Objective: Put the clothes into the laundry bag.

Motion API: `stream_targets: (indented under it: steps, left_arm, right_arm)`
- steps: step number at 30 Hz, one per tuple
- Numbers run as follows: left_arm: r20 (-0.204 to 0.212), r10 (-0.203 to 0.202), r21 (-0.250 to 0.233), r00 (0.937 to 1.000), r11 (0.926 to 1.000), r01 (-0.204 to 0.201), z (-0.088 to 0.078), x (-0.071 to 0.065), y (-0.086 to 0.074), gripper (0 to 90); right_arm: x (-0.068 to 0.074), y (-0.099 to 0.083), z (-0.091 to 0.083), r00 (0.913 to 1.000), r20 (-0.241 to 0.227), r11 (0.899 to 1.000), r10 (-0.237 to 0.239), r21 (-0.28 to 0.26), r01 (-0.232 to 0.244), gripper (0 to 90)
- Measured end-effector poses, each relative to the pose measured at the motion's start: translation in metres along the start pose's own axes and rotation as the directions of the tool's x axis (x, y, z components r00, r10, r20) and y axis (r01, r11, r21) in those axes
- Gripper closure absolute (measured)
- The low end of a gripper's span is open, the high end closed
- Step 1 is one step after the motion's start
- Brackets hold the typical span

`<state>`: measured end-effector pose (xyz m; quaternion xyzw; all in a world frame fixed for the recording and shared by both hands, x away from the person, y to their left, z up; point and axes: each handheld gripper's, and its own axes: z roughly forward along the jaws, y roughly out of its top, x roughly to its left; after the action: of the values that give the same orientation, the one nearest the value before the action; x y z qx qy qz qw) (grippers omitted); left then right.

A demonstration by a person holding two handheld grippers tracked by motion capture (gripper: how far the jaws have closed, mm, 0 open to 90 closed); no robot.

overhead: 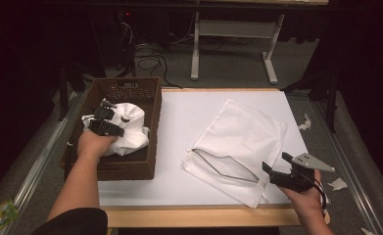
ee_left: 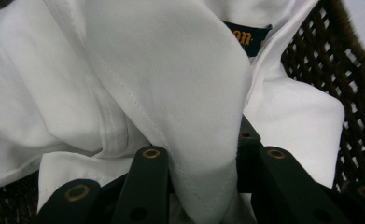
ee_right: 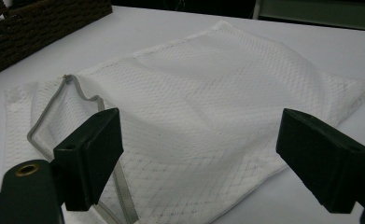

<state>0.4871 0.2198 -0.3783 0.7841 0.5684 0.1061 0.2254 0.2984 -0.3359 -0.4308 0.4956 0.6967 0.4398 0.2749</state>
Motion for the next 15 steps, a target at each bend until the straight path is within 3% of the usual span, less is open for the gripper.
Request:
stream_targets:
  steps: [3, 4, 5, 6, 10, 12, 14, 15]
  left_arm:
    - [-0.019, 0.001, -0.041, 0.9998, 0.9992, -0.002, -0.007, -0.003, -0.003, 73.3]
    - [-0.032, 0.027, -0.074, 0.9991, 0.9969, -0.029, -0.01, -0.006, -0.007, 73.3]
    - [-0.032, 0.027, -0.074, 0.9991, 0.9969, -0.029, -0.01, -0.006, -0.007, 73.3]
    - [-0.034, 0.033, -0.108, 0.9989, 0.9935, -0.036, -0.013, -0.008, -0.01, 73.3]
    - [-0.067, 0.044, -0.157, 0.9968, 0.9862, -0.054, -0.015, -0.009, -0.014, 73.3]
    - [-0.092, 0.042, -0.191, 0.9949, 0.9799, -0.059, -0.017, -0.009, -0.017, 73.3]
    - [-0.106, 0.031, -0.241, 0.9939, 0.9689, -0.056, -0.019, -0.009, -0.02, 73.2]
    - [-0.102, 0.015, -0.286, 0.9947, 0.9571, -0.043, -0.021, -0.009, -0.023, 73.3]
  right_arm:
    - [0.0, 0.001, -0.001, 1.0, 0.0, 1.0, -0.001, -0.004, 0.001, 15.4]
    - [0.001, 0.001, -0.001, 1.0, 0.001, 1.0, -0.006, -0.008, 0.006, 15.4]
    - [0.001, 0.001, -0.001, 1.0, 0.001, 1.0, -0.006, -0.008, 0.006, 15.4]
    - [0.001, 0.001, -0.002, 1.0, 0.006, 1.0, -0.007, -0.015, 0.007, 15.4]
    - [0.001, 0.001, -0.001, 0.9999, 0.007, 1.0, -0.011, -0.016, 0.011, 15.4]
    - [0.001, 0.001, 0.0, 0.9999, 0.004, 1.0, -0.015, -0.016, 0.015, 15.3]
    - [0.001, 0.001, 0.0, 0.9999, 0.003, 1.0, -0.016, -0.021, 0.016, 15.3]
    - [0.001, 0.001, -0.001, 0.9999, -0.001, 0.999, -0.014, -0.03, 0.014, 15.3]
